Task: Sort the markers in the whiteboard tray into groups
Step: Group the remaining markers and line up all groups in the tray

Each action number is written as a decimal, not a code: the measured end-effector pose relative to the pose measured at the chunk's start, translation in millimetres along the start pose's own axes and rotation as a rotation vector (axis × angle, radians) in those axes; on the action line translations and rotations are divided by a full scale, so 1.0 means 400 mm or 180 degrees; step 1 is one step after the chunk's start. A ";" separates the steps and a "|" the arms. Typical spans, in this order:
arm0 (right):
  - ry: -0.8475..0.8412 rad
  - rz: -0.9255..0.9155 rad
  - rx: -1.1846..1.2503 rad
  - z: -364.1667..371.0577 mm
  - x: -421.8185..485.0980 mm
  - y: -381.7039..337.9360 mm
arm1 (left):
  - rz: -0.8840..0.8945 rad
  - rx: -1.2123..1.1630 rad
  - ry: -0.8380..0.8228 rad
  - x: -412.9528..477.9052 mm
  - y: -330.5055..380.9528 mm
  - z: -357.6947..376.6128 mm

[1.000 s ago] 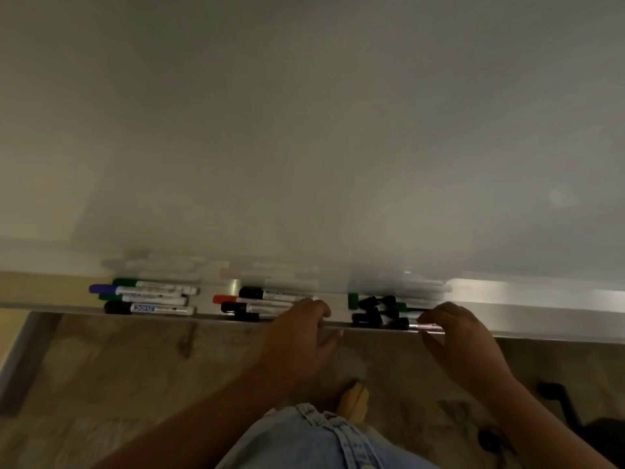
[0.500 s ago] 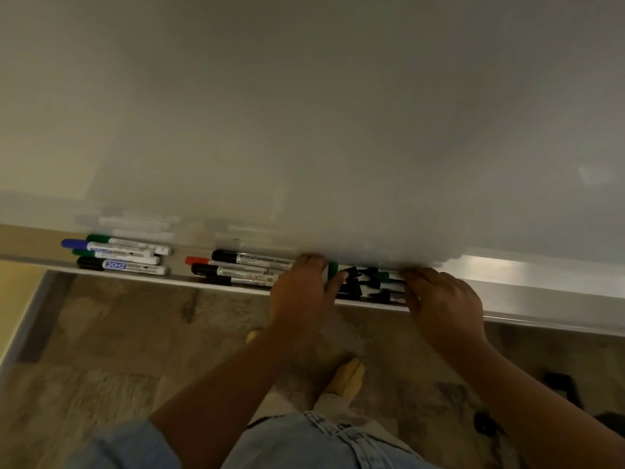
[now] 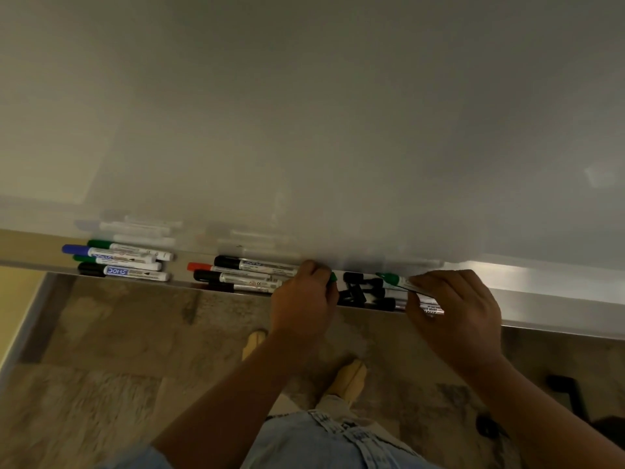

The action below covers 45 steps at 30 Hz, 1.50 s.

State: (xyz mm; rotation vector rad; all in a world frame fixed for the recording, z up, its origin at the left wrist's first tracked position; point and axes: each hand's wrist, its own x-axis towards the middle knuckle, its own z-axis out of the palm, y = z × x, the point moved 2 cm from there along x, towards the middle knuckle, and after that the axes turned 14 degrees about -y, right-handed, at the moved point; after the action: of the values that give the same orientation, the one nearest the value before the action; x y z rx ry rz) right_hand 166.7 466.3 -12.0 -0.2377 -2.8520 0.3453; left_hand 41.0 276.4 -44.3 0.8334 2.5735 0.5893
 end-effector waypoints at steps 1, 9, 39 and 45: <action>0.0000 0.0037 0.0064 -0.010 0.001 -0.006 | 0.0031 0.0008 0.0011 -0.002 -0.004 -0.003; -0.0429 0.0396 0.1410 -0.098 0.029 -0.071 | 0.0677 -0.1555 -0.0024 -0.030 -0.003 -0.091; -0.1141 0.0050 0.2279 -0.204 0.085 -0.185 | 0.1080 -0.3895 -0.0290 -0.089 -0.011 -0.216; -0.1343 -0.0050 0.2196 -0.211 0.095 -0.189 | 0.1075 -0.3524 -0.0435 -0.097 -0.006 -0.229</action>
State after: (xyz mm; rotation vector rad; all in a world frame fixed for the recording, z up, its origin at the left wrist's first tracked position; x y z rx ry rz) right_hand 143.7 419.1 95.2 0.0002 -2.8946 1.4786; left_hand 26.9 225.7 40.1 0.8066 1.5505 1.7288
